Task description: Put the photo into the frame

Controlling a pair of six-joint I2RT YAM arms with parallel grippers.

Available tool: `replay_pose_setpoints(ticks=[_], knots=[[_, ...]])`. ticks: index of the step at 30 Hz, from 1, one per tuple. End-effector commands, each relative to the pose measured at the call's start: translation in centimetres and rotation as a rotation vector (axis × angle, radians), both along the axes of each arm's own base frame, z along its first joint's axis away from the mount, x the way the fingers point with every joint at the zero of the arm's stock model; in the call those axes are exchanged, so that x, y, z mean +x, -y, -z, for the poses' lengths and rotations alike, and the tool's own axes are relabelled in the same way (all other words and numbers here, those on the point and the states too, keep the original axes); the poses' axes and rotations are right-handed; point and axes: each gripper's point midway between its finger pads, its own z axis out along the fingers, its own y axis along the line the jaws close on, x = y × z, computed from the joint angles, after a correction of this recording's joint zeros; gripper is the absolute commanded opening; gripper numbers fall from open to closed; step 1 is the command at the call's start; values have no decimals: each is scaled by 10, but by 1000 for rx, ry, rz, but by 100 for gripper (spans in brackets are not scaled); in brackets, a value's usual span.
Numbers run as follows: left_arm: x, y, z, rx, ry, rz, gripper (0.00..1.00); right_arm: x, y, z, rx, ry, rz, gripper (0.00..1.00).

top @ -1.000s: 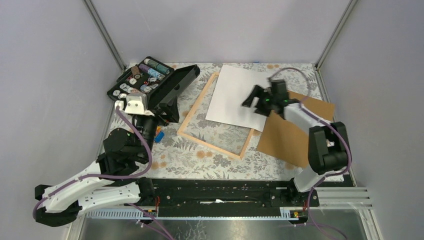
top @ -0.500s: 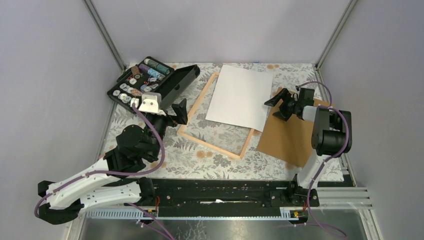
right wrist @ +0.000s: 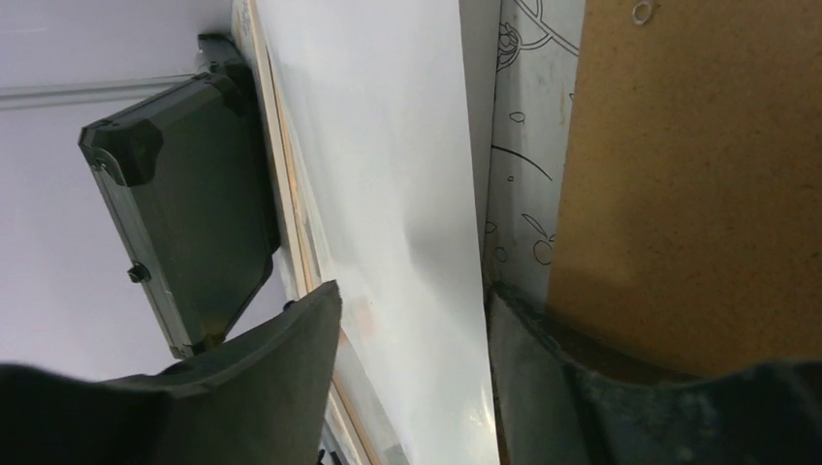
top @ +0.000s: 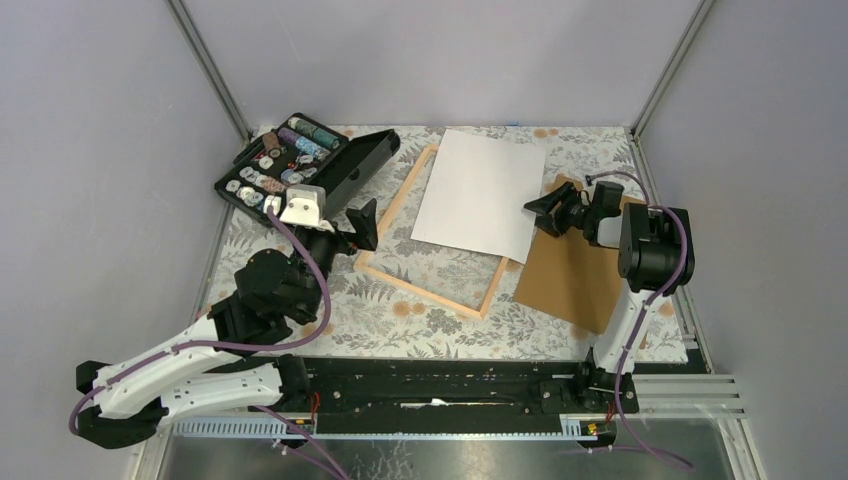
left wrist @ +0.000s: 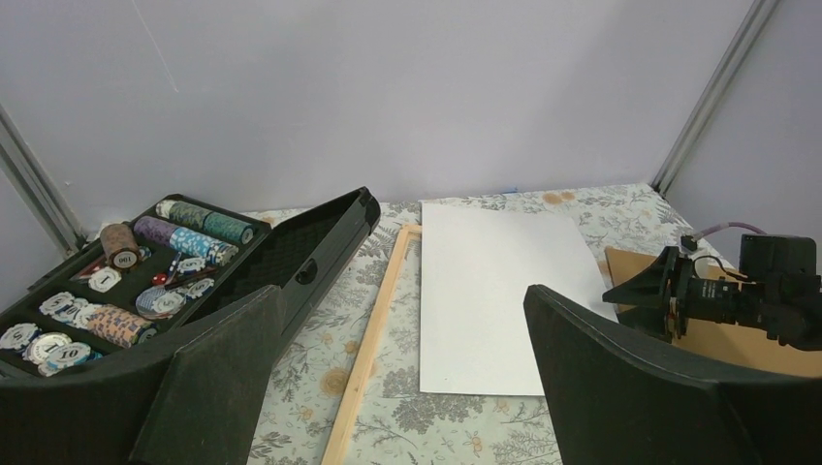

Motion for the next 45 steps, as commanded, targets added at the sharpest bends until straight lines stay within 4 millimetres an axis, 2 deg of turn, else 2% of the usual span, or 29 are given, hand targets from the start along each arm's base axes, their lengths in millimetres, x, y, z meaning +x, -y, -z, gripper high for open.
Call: replay_pose_setpoints(ticks=[1, 3, 7, 10, 15, 22, 30, 40, 45], knots=[[-4, -4, -21, -73, 27, 23, 99, 8, -5, -19, 43, 75, -15, 57], [-4, -4, -21, -72, 27, 21, 99, 7, -5, -22, 45, 79, -14, 44], [-4, -4, -19, -58, 19, 21, 99, 4, -7, -33, 64, 99, -18, 30], [-4, -5, -19, -63, 20, 20, 99, -1, -11, -42, 92, 108, -21, 14], [-5, -4, -20, -71, 19, 29, 99, -12, -20, -54, 161, 105, -14, 0], [-7, -7, -23, -88, 21, 34, 99, -42, -49, -44, 166, -34, 4, 0], [-10, -12, -27, -112, 27, 39, 99, -87, -75, -26, 38, -86, 132, 0], [-12, -13, -28, -123, 28, 47, 99, -106, -79, -23, -79, -46, 261, 0], [-13, -14, -30, -135, 31, 53, 99, -104, -78, -24, -122, -36, 272, 0]])
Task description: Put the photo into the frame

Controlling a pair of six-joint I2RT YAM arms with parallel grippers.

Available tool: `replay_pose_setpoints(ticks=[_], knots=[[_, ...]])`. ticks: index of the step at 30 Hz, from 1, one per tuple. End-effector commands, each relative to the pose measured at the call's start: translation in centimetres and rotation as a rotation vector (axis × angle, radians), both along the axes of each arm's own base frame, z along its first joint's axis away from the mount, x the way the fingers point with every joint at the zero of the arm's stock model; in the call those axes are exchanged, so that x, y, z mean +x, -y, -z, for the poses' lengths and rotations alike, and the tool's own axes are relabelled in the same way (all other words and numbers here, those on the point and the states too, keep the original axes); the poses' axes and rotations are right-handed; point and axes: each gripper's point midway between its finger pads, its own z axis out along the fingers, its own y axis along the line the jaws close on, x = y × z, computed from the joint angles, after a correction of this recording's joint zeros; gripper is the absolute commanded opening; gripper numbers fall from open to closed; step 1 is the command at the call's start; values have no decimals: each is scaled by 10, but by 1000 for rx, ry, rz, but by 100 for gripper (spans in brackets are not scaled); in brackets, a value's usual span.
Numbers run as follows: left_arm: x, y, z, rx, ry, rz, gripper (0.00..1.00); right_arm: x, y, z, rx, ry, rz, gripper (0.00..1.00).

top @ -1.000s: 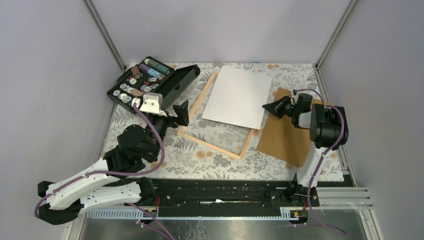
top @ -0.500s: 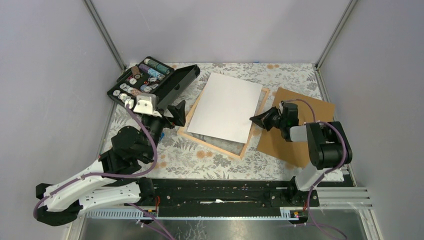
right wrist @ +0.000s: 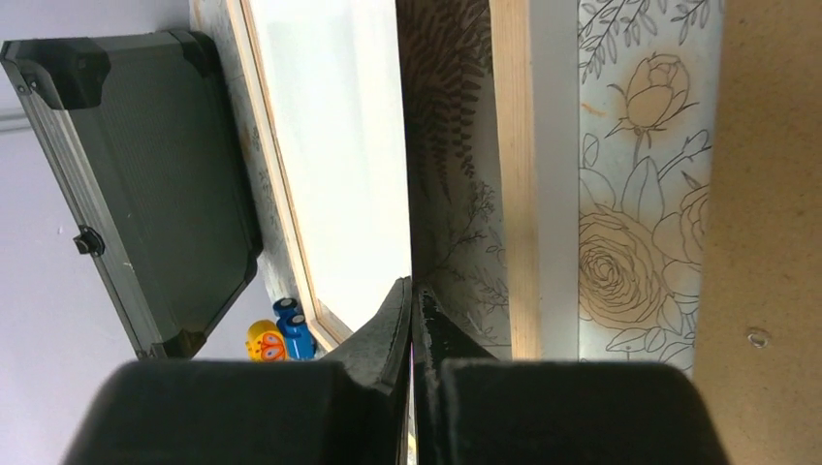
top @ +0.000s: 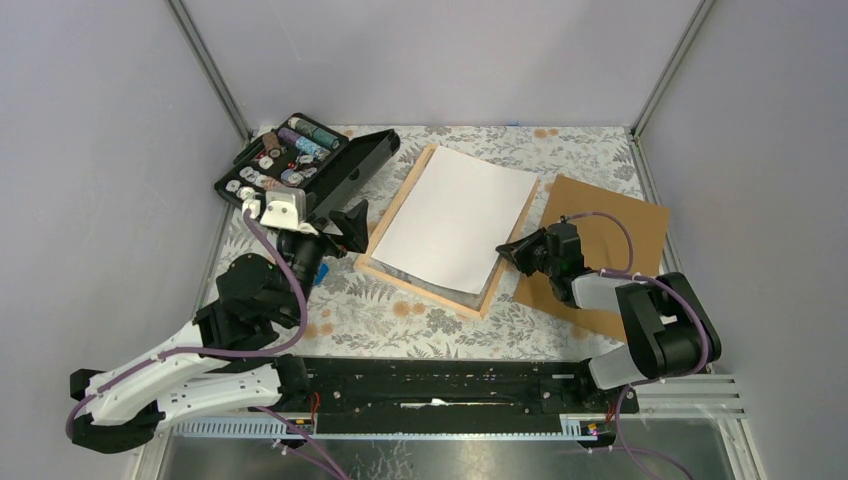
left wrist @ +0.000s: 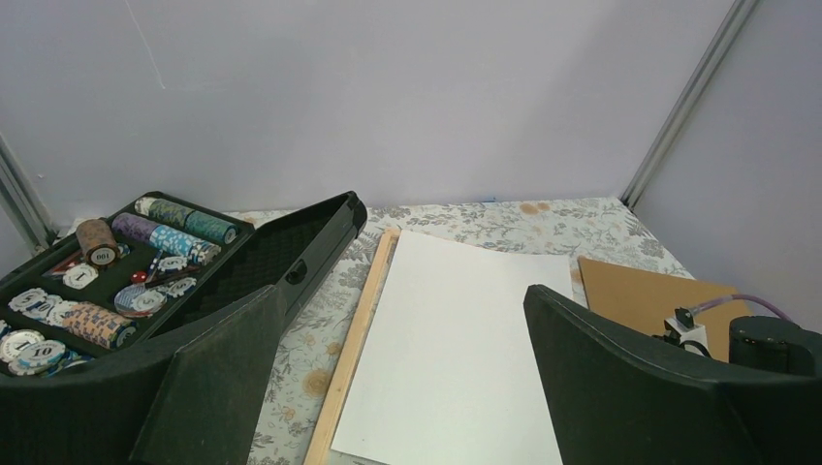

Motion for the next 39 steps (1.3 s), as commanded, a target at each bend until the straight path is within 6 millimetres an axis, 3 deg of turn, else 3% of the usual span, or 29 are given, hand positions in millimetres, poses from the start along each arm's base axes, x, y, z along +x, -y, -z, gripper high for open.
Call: replay_pose_setpoints(ticks=[1, 7, 17, 39], knots=[[-5, -6, -24, -76, 33, 22, 99, 14, 8, -6, -56, 33, 59, 0], [-5, -5, -24, -72, 32, 24, 99, 13, -17, -7, -13, 14, -53, 0], [-5, -4, -24, -66, 30, 28, 99, 2, -24, -22, -52, -27, -163, 0], [-5, -2, -22, -56, 26, 32, 99, 11, -11, -23, -79, -66, -231, 0]])
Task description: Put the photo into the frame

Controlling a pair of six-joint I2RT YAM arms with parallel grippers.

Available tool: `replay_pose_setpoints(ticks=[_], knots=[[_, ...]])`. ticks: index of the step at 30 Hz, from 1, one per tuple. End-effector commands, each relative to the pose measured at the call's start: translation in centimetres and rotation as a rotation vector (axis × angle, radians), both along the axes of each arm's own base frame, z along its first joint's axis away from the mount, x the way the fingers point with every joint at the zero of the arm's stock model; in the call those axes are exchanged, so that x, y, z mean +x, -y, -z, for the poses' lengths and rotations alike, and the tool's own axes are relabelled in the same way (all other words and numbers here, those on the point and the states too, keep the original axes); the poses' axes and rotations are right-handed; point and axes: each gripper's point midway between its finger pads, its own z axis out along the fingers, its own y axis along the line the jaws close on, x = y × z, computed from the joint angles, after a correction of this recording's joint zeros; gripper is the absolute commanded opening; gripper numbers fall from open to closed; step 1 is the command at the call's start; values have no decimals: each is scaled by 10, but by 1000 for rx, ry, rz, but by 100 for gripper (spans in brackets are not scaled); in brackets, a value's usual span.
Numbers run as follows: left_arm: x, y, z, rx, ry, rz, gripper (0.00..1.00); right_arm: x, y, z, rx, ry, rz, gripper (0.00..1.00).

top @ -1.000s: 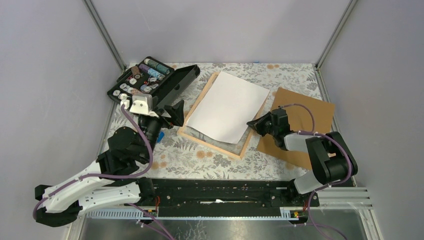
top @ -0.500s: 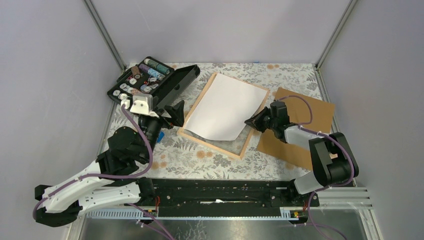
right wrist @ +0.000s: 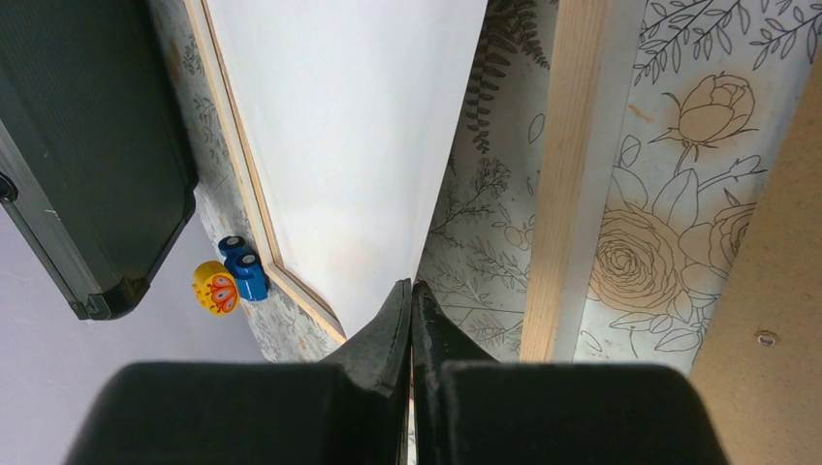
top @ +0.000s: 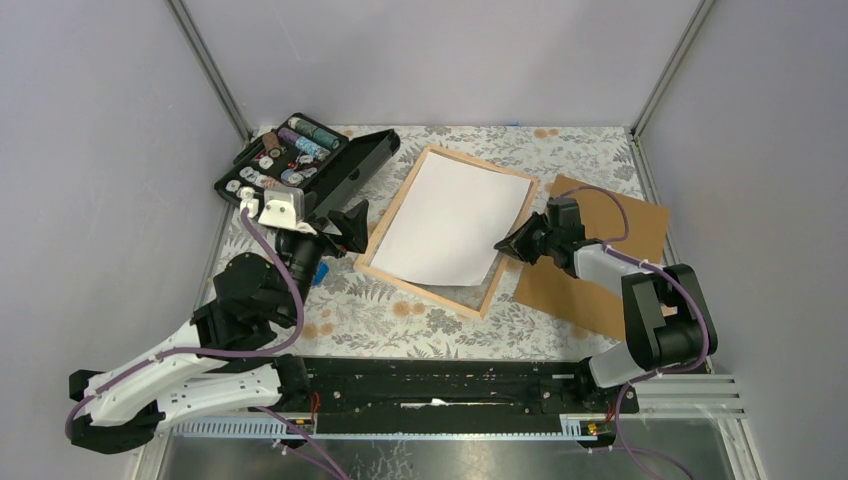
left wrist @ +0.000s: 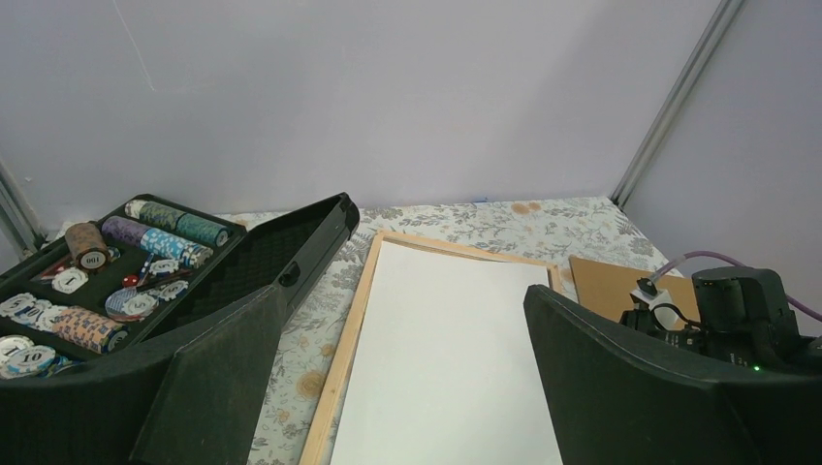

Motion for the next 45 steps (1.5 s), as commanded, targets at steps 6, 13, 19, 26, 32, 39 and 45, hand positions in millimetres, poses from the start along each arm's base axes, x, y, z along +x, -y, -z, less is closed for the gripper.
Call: replay_pose_setpoints(ticks=[6, 13, 19, 26, 32, 39, 45], knots=[[-3, -2, -19, -72, 17, 17, 99, 16, -12, -13, 43, 62, 38, 0], [-3, -2, -19, -76, 17, 22, 99, 19, -3, -16, 19, 107, 145, 0], [-3, -1, -20, -81, 16, 29, 99, 14, -21, -12, 35, 82, 92, 0], [-2, -2, -20, -80, 15, 25, 99, 0, -30, -6, 27, 90, 112, 0], [-3, -1, -20, -81, 15, 28, 99, -1, -26, -1, -13, 100, 104, 0], [-2, -2, -19, -81, 14, 24, 99, 2, -20, -4, -142, 116, 30, 25], [-3, -2, -19, -82, 14, 27, 99, -16, 9, 1, -357, 69, -32, 51]])
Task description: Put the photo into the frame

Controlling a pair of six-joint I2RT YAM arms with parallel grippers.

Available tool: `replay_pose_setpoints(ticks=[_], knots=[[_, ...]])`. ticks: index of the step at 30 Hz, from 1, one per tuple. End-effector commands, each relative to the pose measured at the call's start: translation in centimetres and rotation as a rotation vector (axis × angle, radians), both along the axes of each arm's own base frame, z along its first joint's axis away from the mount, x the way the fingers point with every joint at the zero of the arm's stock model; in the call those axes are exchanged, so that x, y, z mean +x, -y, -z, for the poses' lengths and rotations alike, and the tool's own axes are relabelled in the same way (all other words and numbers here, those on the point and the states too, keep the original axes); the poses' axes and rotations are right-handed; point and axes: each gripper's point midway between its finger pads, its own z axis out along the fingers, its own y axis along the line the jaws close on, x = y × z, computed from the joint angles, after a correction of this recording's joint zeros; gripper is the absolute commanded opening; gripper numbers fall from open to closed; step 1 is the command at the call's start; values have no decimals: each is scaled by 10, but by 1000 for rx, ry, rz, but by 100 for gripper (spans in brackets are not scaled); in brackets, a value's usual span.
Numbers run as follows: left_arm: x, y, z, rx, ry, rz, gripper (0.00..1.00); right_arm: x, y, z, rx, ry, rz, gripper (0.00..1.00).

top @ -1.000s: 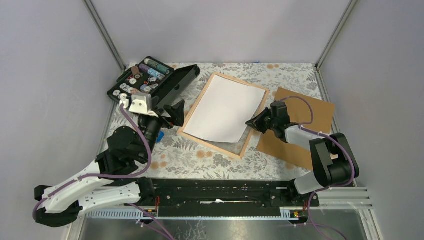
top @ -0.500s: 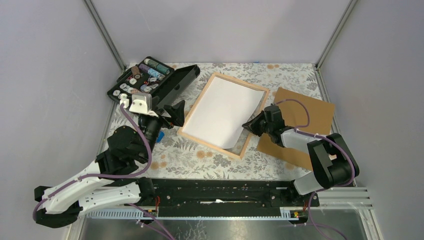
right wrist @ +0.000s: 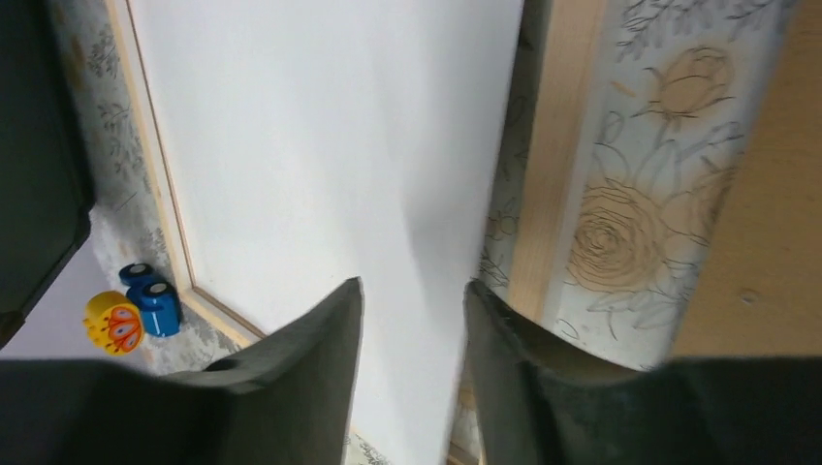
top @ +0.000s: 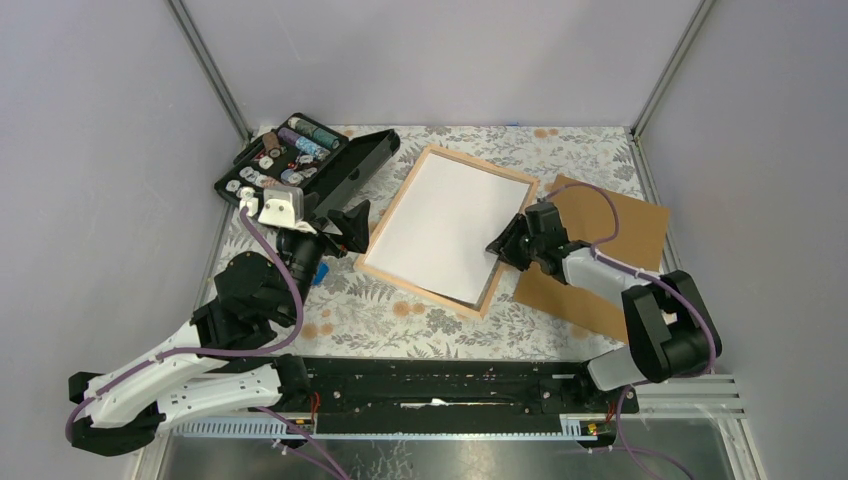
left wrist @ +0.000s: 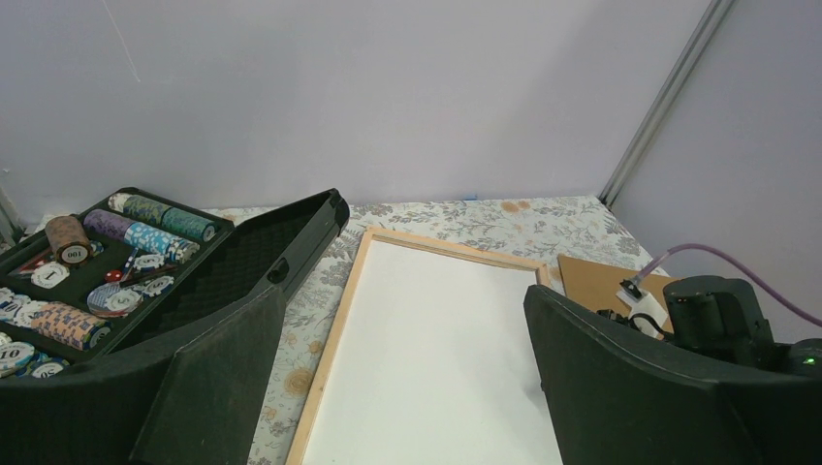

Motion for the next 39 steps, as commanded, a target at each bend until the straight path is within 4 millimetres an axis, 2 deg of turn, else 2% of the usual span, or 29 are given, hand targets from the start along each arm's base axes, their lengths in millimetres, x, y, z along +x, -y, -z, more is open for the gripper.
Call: replay_pose_setpoints(ticks=[1, 3, 5, 8, 11, 16, 20, 24, 27, 29, 35, 37, 38, 39], knots=[[-3, -4, -22, -60, 27, 12, 99, -11, 28, -11, -217, 21, -60, 57], [-3, -4, -22, -60, 27, 13, 99, -17, 43, -13, -306, 10, -67, 71], [-3, -3, -21, -60, 26, 14, 99, -21, 59, -16, -394, 5, -67, 80], [-3, -3, -21, -57, 26, 16, 99, -23, 83, -28, -506, 27, -32, 90], [-2, 0, -19, -50, 21, 18, 99, -20, 99, -40, -556, 58, 0, 98], [3, 13, -9, -15, 0, 28, 99, -21, 133, -31, -498, 0, 69, 100], [8, 36, 6, 46, -33, 72, 99, -23, 158, -25, -391, -27, 169, 100], [7, 83, 31, 106, -82, 213, 99, -28, 187, -20, -348, -66, 286, 100], [1, 129, 58, 120, -166, 364, 99, -35, 207, -11, -363, -113, 373, 100], [-10, 166, 79, 102, -259, 502, 99, -41, 215, -8, -378, -137, 402, 100], [-46, 273, 152, 5, -588, 853, 99, -59, 239, -1, -385, -173, 511, 100], [-48, 300, 174, -43, -674, 897, 99, -66, 251, 1, -401, -178, 560, 100], [-46, 313, 195, -45, -730, 897, 99, -69, 258, 1, -406, -180, 586, 100], [-46, 322, 205, -51, -760, 901, 99, -73, 264, 2, -407, -185, 609, 100]])
